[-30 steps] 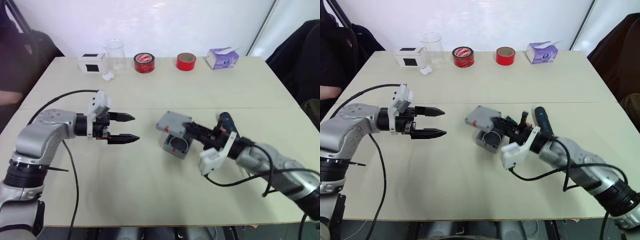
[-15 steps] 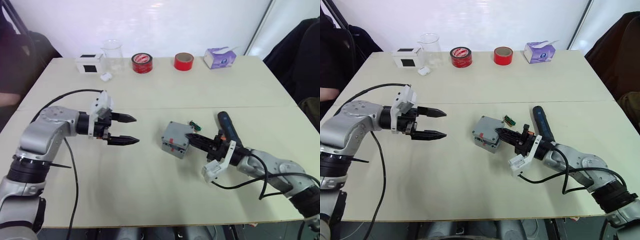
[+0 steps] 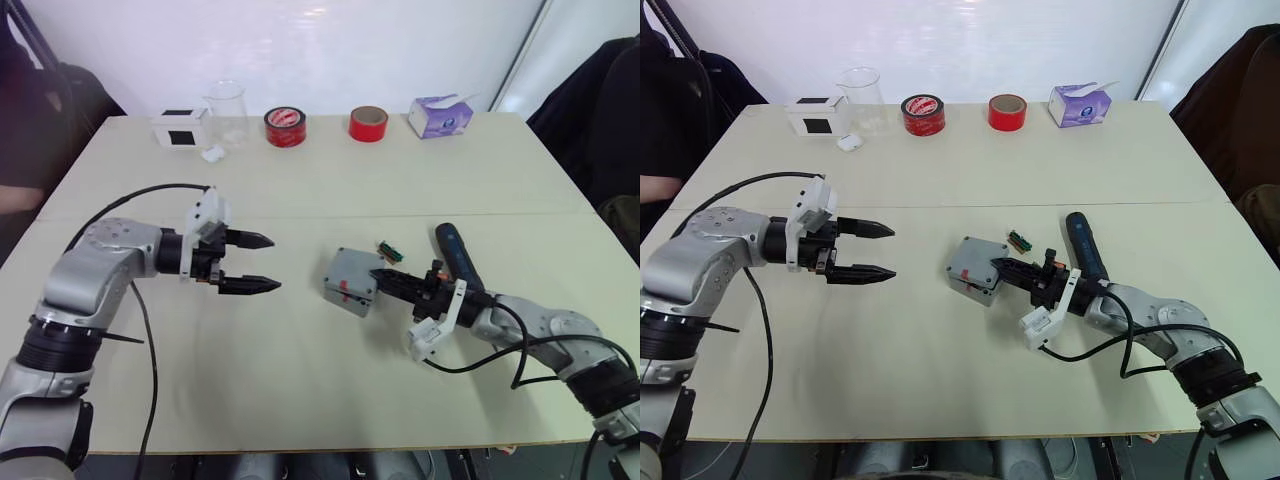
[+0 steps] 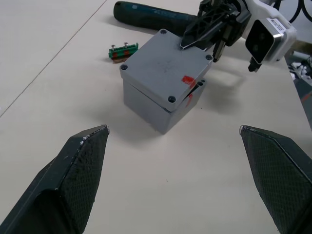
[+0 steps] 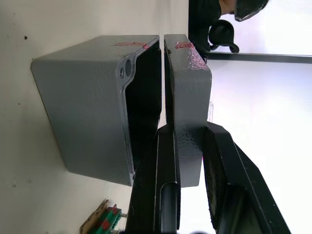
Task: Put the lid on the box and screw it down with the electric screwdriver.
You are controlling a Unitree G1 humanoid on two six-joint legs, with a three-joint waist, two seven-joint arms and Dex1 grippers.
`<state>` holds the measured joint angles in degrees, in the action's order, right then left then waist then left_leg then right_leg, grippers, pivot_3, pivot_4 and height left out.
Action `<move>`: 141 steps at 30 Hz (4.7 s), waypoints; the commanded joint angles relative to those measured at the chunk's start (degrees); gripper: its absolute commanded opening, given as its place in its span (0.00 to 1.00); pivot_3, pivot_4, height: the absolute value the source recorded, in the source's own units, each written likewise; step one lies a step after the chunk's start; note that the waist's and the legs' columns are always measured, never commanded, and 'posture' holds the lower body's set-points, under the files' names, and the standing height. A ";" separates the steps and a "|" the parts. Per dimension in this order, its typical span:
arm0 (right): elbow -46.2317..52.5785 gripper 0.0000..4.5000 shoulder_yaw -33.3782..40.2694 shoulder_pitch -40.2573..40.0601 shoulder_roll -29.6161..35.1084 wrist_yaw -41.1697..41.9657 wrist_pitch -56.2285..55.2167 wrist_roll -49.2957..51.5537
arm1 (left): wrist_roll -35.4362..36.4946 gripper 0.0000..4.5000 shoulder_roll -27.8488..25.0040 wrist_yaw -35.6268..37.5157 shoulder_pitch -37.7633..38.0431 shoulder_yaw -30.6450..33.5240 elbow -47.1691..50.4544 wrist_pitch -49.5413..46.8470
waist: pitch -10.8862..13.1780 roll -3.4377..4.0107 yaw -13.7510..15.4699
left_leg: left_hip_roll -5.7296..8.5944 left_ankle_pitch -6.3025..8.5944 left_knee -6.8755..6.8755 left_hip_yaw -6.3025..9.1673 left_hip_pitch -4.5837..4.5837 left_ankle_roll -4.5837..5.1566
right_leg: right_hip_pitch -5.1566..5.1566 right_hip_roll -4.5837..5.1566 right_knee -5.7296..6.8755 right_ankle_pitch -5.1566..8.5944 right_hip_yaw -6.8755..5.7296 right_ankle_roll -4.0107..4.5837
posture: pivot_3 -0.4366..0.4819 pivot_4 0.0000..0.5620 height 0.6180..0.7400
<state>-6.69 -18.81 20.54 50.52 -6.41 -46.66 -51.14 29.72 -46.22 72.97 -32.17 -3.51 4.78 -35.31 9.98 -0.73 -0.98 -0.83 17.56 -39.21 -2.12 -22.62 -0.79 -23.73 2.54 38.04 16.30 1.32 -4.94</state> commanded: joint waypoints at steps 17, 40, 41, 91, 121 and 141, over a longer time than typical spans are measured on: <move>1.17 0.03 0.86 -3.52 -0.42 -1.55 1.35 -2.93 | -0.26 0.98 -0.04 -1.46 -0.39 1.09 2.14 1.29 | -0.01 -0.01 0.13 | 0.01 0.00 -0.02 0.00 0.16 0.01 | 0.17 0.00 0.01 0.00 0.01 0.00 | 0.48 0.27 1.00; 1.30 0.03 0.41 -5.37 -0.44 -3.27 4.36 -5.79 | -12.65 0.00 23.47 -4.75 -12.20 -12.87 -16.57 16.56 | -0.08 -0.03 0.22 | 0.08 -0.07 -0.09 0.02 0.27 -0.11 | 0.31 -0.02 0.05 -0.01 -0.03 -0.01 | 0.48 0.27 1.00; 1.45 0.03 0.46 -5.50 -0.36 -3.22 4.36 -5.75 | -13.87 0.00 23.60 -4.34 -11.99 -13.72 -17.60 17.78 | -0.08 -0.03 0.22 | 0.08 -0.07 -0.09 0.02 0.27 -0.10 | 0.31 -0.02 0.06 -0.01 -0.03 -0.01 | 0.48 0.27 1.00; 27.76 0.01 7.25 -14.86 -3.59 39.39 56.62 57.51 | -16.59 0.00 20.62 -12.88 -3.47 -6.87 -14.15 12.49 | -0.25 -0.19 0.48 | -0.02 0.08 -0.01 0.13 1.10 0.16 | 1.16 0.08 -0.01 0.01 -0.03 0.00 | 0.48 0.27 1.00; 23.47 0.01 -0.48 -4.43 -15.30 52.86 65.94 52.56 | -15.39 0.00 17.38 -6.70 3.99 -11.41 -0.45 6.59 | -0.23 -0.21 0.14 | -0.03 0.10 0.04 0.13 0.88 0.19 | 0.91 0.09 -0.03 0.01 -0.05 0.00 | 0.48 0.27 1.00; 27.30 0.01 -0.54 -4.27 -16.06 59.31 69.09 53.60 | -15.37 0.00 12.93 -7.91 8.46 -10.94 3.12 6.08 | -0.22 -0.20 0.19 | -0.03 0.10 0.04 0.19 0.41 0.19 | 0.46 0.12 -0.03 0.00 -0.11 0.01 | 0.48 0.27 1.00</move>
<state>15.93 -17.76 15.76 35.91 51.34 23.40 0.24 13.00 -33.88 64.86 -23.26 -14.54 4.76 -30.30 9.75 -0.93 -0.78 -0.86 17.66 -39.17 -1.93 -22.22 -0.60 -23.27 2.66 38.01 16.30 1.22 -4.94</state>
